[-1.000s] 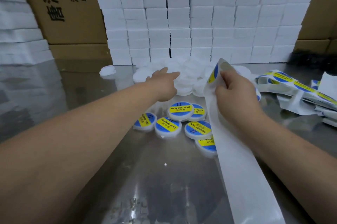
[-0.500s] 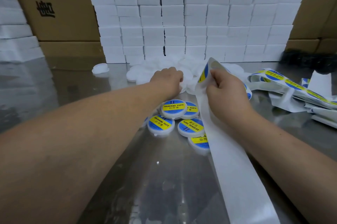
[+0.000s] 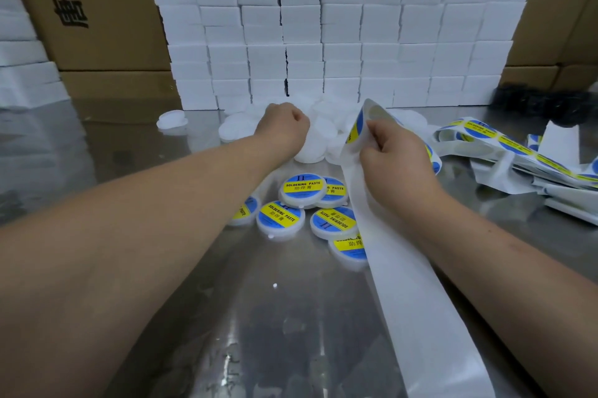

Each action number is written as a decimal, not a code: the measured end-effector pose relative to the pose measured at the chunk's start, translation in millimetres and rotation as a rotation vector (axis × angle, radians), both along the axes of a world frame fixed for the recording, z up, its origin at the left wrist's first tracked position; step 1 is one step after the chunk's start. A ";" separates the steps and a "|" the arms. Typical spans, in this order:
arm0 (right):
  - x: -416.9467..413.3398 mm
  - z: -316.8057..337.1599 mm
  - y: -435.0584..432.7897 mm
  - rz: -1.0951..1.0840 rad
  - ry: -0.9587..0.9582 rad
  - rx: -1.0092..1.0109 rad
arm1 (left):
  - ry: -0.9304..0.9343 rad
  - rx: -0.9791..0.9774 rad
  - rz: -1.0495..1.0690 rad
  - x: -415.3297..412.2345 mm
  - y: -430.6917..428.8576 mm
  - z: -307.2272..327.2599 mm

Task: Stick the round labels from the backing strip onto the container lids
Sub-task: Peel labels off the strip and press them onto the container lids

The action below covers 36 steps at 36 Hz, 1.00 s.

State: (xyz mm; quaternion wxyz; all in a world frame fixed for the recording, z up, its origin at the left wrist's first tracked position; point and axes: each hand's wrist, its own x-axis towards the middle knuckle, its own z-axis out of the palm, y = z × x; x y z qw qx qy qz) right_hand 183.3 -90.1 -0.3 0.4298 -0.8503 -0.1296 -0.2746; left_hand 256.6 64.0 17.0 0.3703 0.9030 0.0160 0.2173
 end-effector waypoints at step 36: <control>-9.0 4.8 1.4 0.180 0.039 0.191 | -0.237 -0.131 -0.251 -91.7 -18.3 -10.6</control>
